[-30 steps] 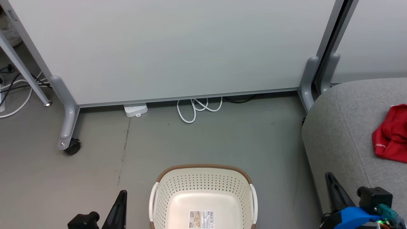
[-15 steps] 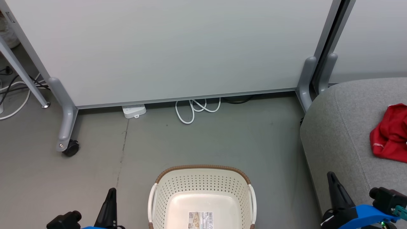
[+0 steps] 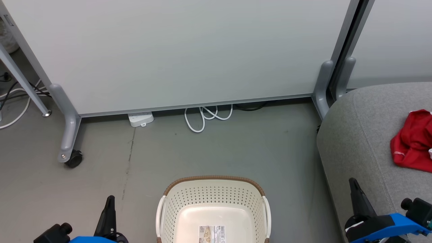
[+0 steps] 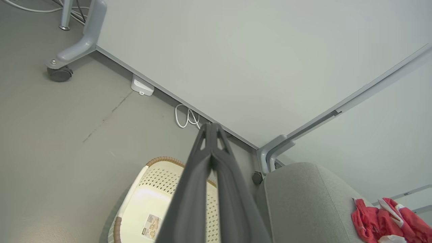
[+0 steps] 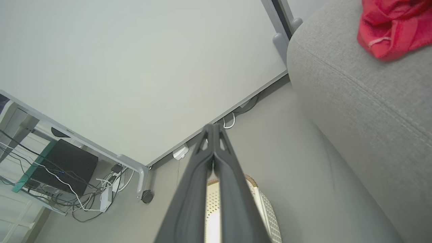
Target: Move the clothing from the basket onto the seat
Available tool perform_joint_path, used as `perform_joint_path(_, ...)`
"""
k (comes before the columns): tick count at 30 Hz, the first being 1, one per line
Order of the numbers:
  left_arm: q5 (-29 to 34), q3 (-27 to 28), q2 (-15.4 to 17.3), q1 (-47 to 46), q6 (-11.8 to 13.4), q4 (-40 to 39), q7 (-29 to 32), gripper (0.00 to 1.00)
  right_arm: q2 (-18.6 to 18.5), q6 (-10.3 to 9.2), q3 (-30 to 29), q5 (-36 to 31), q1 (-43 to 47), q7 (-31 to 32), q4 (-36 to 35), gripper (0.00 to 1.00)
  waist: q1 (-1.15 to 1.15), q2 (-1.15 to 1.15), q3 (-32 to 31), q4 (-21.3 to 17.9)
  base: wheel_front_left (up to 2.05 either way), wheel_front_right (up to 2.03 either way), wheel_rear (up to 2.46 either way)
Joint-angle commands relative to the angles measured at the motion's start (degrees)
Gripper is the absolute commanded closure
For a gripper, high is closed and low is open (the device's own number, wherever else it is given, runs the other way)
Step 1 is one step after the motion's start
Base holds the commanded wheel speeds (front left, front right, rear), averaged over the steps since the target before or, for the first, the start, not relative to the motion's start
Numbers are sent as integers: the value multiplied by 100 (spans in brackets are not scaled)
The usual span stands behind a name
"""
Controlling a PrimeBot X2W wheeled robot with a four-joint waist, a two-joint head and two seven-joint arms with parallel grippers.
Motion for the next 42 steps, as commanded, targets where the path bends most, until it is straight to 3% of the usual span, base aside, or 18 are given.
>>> perform_joint_path(1,-222,69,36,-163,-14,-111,48,100,-13,-2,-15,260,-180,25,-42,100,0,0,-3,-5,0,0,0)
perform_joint_path(42,-2751,457,56,-273,-29,-418,734,100,-20,-5,-46,3183,-439,235,163,100,0,0,-62,-120,0,0,0)
